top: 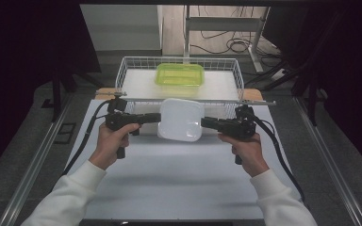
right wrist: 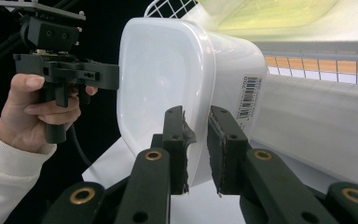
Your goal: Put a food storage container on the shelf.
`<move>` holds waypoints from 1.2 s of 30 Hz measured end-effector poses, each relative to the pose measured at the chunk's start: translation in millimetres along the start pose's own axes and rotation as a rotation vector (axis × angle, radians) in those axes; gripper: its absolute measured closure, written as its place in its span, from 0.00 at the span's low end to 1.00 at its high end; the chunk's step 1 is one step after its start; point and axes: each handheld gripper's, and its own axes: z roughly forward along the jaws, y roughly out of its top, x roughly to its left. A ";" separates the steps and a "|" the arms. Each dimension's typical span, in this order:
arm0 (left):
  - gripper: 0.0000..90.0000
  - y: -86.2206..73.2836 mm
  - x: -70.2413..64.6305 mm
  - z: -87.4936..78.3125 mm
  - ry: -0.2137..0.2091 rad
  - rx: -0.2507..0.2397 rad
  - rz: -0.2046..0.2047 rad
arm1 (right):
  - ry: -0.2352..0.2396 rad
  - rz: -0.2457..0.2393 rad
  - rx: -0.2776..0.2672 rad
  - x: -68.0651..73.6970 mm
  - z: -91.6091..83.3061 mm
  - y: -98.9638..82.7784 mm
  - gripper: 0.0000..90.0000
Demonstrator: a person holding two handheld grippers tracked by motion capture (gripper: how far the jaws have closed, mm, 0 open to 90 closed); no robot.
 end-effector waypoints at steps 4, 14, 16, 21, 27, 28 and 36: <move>0.89 5.4 -1.5 -0.6 0.003 -0.002 0.008 | 0.005 0.000 -0.005 -0.6 -0.4 5.3 0.85; 0.89 17.9 -4.8 0.3 -0.003 -0.024 0.014 | -0.002 -0.018 -0.021 0.9 -4.5 19.0 0.86; 0.89 22.3 -6.6 -0.6 -0.001 -0.028 0.020 | 0.000 -0.017 -0.026 2.6 -5.6 22.8 0.86; 0.89 37.3 -11.9 -3.9 0.006 -0.040 0.039 | 0.003 -0.026 -0.031 5.1 -7.6 36.7 0.86; 0.89 58.3 -15.3 -8.5 0.002 -0.061 0.041 | 0.014 -0.039 -0.037 10.2 -10.2 57.9 0.86; 0.89 61.9 -16.1 -8.9 0.004 -0.064 0.046 | 0.014 -0.042 -0.037 10.4 -10.3 61.6 0.86; 0.89 89.6 -17.1 -9.9 0.014 -0.081 0.060 | 0.010 -0.045 -0.060 7.5 -7.5 90.2 0.86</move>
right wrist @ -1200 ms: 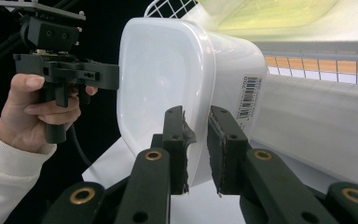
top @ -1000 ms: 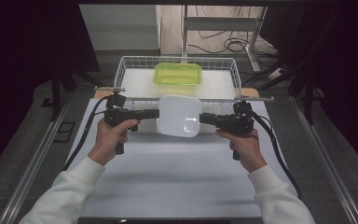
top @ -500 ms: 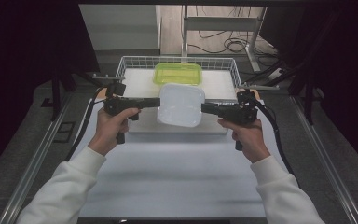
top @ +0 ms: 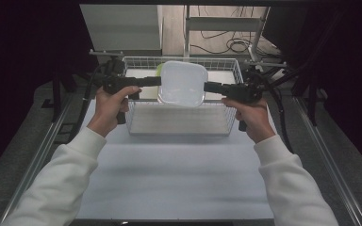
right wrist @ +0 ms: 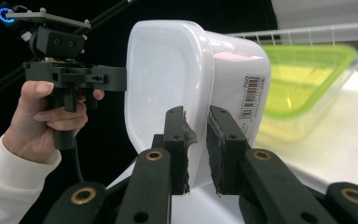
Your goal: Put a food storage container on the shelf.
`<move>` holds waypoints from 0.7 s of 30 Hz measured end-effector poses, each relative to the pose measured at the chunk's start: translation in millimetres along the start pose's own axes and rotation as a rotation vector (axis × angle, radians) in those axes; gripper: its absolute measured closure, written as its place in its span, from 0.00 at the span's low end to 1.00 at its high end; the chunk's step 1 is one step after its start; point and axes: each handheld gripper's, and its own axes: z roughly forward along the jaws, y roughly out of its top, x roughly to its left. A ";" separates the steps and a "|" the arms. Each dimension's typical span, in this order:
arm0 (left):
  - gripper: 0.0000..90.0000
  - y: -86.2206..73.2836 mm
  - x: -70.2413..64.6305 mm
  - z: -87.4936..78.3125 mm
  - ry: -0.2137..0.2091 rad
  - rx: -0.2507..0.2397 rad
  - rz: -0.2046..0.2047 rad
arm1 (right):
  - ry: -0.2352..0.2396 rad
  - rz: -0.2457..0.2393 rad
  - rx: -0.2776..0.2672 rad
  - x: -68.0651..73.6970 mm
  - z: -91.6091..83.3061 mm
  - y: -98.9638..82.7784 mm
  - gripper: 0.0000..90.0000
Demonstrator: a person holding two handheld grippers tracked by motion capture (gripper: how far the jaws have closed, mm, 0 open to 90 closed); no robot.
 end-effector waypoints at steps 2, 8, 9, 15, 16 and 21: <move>0.89 5.6 1.4 1.2 0.005 -0.005 -0.003 | 0.000 0.000 -0.005 -1.8 1.9 7.9 0.86; 0.88 23.4 8.1 6.6 0.032 -0.012 -0.009 | -0.007 0.006 -0.015 -7.8 9.2 26.8 0.86; 0.88 25.4 9.4 7.1 0.035 -0.013 -0.012 | -0.010 0.005 -0.014 -9.2 11.3 30.6 0.86; 0.88 37.5 21.8 8.9 0.039 -0.023 -0.031 | -0.010 0.005 -0.008 -13.7 21.2 45.7 0.86; 0.88 39.6 23.5 9.4 0.041 -0.024 -0.036 | -0.010 0.006 -0.007 -14.6 22.8 47.7 0.86; 0.88 45.6 29.2 11.7 0.051 -0.024 -0.049 | -0.011 0.022 -0.002 -20.6 29.8 55.0 0.86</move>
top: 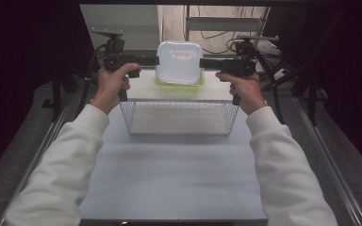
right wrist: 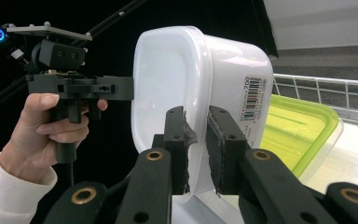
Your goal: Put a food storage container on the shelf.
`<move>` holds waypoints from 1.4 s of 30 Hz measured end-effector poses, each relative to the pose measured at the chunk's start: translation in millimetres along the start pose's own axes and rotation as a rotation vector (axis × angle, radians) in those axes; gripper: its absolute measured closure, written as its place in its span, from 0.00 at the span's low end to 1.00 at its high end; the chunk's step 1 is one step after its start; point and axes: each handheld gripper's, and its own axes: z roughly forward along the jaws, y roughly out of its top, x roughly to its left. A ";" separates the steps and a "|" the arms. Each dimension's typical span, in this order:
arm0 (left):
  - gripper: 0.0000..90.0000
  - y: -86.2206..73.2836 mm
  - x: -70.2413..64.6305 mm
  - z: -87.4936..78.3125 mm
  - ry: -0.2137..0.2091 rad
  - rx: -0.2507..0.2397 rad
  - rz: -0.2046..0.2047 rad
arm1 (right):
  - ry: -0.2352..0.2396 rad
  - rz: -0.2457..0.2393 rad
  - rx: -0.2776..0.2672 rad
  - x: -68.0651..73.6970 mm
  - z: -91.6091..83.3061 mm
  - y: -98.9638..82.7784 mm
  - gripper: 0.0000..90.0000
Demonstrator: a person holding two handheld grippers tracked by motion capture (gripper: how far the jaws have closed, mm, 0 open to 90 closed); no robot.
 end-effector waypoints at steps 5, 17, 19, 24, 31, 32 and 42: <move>0.88 1.9 5.9 3.5 0.005 0.006 -0.022 | -0.010 0.010 0.011 -6.0 6.1 3.8 0.86; 0.88 8.5 30.1 14.0 -0.048 0.033 -0.129 | 0.006 0.109 0.037 -25.6 17.1 7.8 0.85; 0.88 10.5 33.8 16.0 -0.059 0.032 -0.158 | 0.009 0.138 0.047 -29.3 18.8 9.8 0.84; 0.88 16.3 42.9 22.6 -0.073 0.027 -0.236 | 0.007 0.223 0.062 -39.6 24.8 13.4 0.81; 0.86 19.4 54.5 31.2 -0.096 0.015 -0.310 | -0.002 0.312 0.052 -52.7 32.6 16.6 0.77; 0.86 19.4 55.7 32.1 -0.097 0.015 -0.313 | -0.006 0.329 0.050 -55.4 34.3 16.7 0.76; 0.74 17.1 57.7 35.6 -0.080 0.010 -0.270 | 0.006 0.370 0.038 -63.3 38.7 15.7 0.67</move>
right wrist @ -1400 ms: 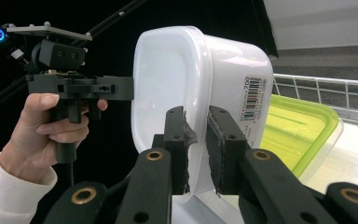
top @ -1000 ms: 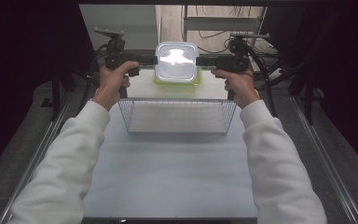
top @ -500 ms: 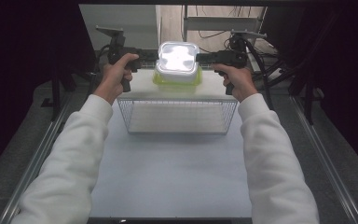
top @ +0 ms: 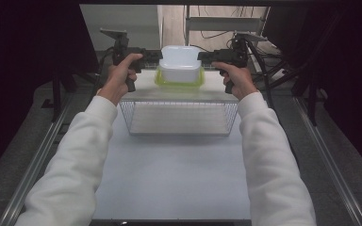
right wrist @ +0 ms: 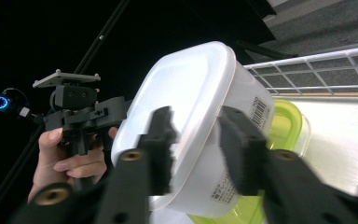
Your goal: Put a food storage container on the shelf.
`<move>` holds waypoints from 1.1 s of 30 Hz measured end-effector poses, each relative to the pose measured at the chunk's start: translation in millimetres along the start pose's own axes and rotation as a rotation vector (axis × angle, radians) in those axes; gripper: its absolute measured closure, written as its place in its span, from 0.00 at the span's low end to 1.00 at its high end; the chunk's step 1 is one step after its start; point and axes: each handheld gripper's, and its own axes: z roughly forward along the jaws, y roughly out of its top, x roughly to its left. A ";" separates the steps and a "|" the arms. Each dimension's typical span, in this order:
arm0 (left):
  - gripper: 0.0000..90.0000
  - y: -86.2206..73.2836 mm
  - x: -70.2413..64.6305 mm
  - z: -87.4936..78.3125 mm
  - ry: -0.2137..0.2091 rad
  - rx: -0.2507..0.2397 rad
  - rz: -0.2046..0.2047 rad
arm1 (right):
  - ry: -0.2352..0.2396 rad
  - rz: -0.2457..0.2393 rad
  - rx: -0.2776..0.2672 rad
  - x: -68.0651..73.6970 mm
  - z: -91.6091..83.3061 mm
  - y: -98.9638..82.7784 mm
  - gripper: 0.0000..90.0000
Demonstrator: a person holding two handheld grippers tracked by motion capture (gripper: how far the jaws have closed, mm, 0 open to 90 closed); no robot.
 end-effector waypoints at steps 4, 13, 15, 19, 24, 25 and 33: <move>0.59 -1.3 -4.4 -8.3 0.046 -0.013 0.105 | -0.028 -0.074 -0.046 5.3 -7.5 -1.7 0.57; 0.36 -41.5 -31.6 -51.7 0.071 -0.045 0.333 | -0.040 -0.298 -0.116 15.9 -55.0 -24.1 0.46; 0.34 -54.2 -32.6 -60.8 0.063 -0.057 0.355 | -0.058 -0.339 -0.116 16.5 -67.9 -34.6 0.46; 0.33 -88.8 -29.6 -80.1 0.094 -0.066 0.420 | -0.088 -0.414 -0.103 14.7 -90.3 -64.2 0.43; 0.32 -127.3 -22.3 -95.8 0.119 -0.053 0.463 | -0.139 -0.491 -0.081 7.6 -111.0 -105.2 0.41; 0.33 -136.7 -20.7 -97.5 0.124 -0.048 0.472 | -0.141 -0.499 -0.088 5.3 -115.7 -114.1 0.41; 0.32 -200.8 -3.2 -92.1 0.156 0.064 0.475 | -0.141 -0.483 -0.058 -17.4 -133.4 -188.4 0.36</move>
